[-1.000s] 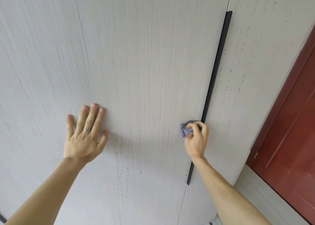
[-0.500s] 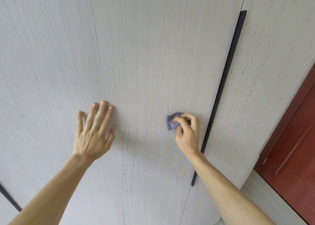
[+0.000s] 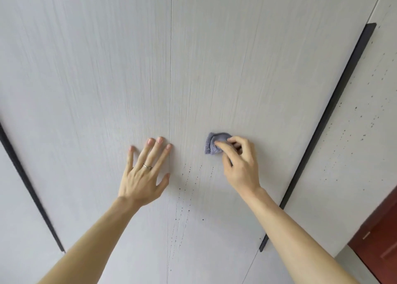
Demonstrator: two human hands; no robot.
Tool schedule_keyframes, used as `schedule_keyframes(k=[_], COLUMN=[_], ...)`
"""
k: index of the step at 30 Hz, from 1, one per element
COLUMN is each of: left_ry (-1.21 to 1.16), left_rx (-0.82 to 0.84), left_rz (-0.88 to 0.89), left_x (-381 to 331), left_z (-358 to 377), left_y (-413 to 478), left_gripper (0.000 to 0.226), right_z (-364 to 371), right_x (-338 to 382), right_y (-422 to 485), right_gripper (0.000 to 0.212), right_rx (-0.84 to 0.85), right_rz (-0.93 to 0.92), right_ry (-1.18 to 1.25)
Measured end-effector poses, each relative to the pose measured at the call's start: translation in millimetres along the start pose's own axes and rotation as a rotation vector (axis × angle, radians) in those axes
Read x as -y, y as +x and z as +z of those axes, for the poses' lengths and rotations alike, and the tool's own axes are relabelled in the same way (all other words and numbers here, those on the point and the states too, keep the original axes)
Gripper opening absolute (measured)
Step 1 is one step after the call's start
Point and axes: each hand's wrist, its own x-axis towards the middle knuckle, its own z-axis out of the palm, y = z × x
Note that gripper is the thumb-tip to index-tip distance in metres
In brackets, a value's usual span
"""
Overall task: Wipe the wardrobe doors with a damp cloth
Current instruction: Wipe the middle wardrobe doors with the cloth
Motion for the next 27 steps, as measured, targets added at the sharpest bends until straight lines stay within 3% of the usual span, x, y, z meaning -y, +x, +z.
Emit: schedule_keyframes(k=[5,10,15,19,21,27], left_ry=[0.058,0.068,0.066,0.069,0.067,0.068], left_rx=[0.032,0.040,0.036,0.037,0.038,0.038], left_rz=[0.068,0.087,0.100,0.096,0.095,0.078], left_x=[16,22,27,27,27,24], left_z=[-3,5,9,9,8,8], left_y=[0,-2,-2,-2,-3,-2], left_gripper=[0.078,0.079,0.082,0.082,0.083,0.083], right_z=[19,13,24,40,39,20], right_x=[3,30,37,36,37,48], right_y=[-69,0,20,-44,-51,30], right_gripper=[0.041,0.038,0.035,0.031,0.032,0.037], right_rx=[0.293,0.074,-0.026,0.200,0.287,-0.027], right_rz=[-0.149,-0.006,-0.084,-0.282,-0.270,-0.030], right_ry=[-0.058,-0.025,-0.035,-0.087,-0.082,-0.029])
